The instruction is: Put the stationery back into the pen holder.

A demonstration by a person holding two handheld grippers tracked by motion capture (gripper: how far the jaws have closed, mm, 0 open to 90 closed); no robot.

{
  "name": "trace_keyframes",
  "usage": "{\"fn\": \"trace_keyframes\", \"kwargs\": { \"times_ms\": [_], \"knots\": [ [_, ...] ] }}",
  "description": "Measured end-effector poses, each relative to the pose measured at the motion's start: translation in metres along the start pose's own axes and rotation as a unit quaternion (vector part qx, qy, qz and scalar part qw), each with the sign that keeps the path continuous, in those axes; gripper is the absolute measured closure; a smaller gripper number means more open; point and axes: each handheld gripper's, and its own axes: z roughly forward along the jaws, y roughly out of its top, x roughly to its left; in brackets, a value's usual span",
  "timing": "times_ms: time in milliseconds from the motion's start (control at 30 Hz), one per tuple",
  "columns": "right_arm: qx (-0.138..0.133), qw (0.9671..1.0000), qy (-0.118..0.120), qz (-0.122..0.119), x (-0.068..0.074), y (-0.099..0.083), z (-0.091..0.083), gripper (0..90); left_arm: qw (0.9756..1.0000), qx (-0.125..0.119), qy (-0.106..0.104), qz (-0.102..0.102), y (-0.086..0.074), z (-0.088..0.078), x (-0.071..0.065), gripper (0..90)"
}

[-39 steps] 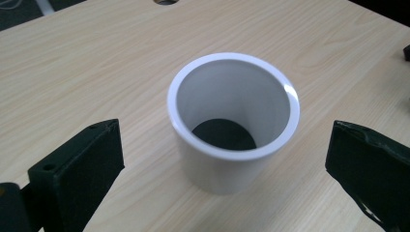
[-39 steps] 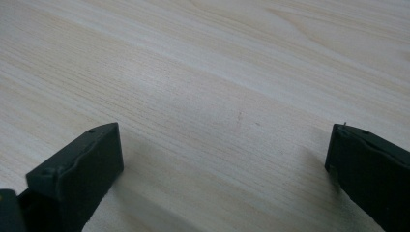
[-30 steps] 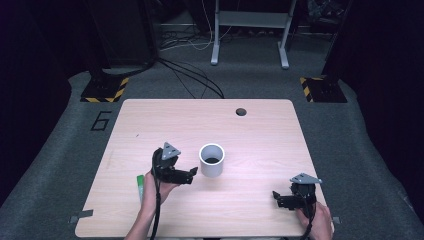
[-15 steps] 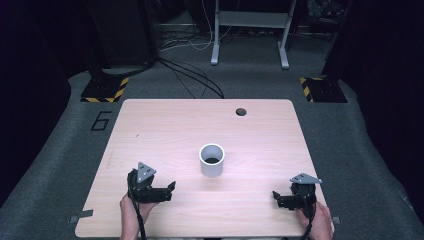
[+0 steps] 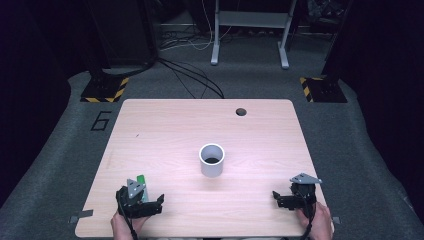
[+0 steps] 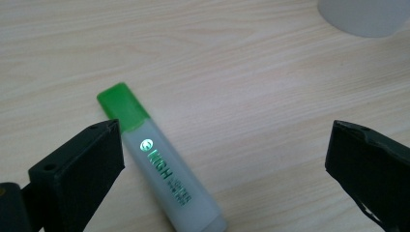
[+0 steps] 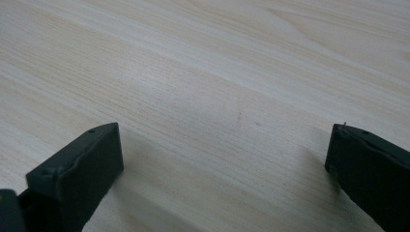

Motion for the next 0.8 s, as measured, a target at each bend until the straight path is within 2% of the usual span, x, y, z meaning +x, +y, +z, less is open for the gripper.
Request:
{"fn": "trace_keyframes", "kwargs": {
  "times_ms": [133, 200, 267, 400, 467, 533, 667, 800],
  "knots": [
    [0.0, 1.0, 0.0, -0.001, 0.0, 0.0, 0.0, 0.0, 0.9998, 0.002, 0.016, -0.009, -0.01, -0.002, 0.006, 0.9],
    [0.0, 1.0, 0.0, -0.001, 0.0, 0.0, 0.0, 0.0, 0.9998, 0.004, 0.017, -0.013, -0.013, -0.002, 0.007, 1.2],
    [0.0, 1.0, 0.0, -0.001, 0.0, 0.0, 0.0, 0.0, 0.9995, 0.002, 0.029, -0.015, -0.017, 0.001, 0.008, 2.1],
    [-0.001, 1.0, 0.0, -0.001, 0.0, 0.0, 0.0, 0.0, 0.9992, 0.02, 0.035, -0.007, -0.017, 0.009, 0.011, 7.4],
    [0.0, 1.0, 0.0, 0.0, 0.0, 0.0, 0.0, 0.0, 0.9989, 0.021, 0.04, -0.014, -0.017, 0.012, 0.015, 12.3],
    [0.0, 1.0, 0.0, 0.0, 0.0, 0.0, 0.0, 0.0, 0.999, 0.023, 0.034, -0.019, -0.015, 0.015, 0.018, 12.8],
    [0.0, 1.0, 0.0, -0.001, 0.0, 0.0, 0.0, 0.0, 0.9988, 0.021, 0.038, -0.023, -0.006, 0.018, 0.027, 14.8],
    [-0.001, 1.0, 0.0, -0.001, 0.0, 0.0, 0.0, 0.0, 0.9985, 0.034, 0.031, -0.029, 0.006, 0.026, 0.037, 15.5]
  ]
}}
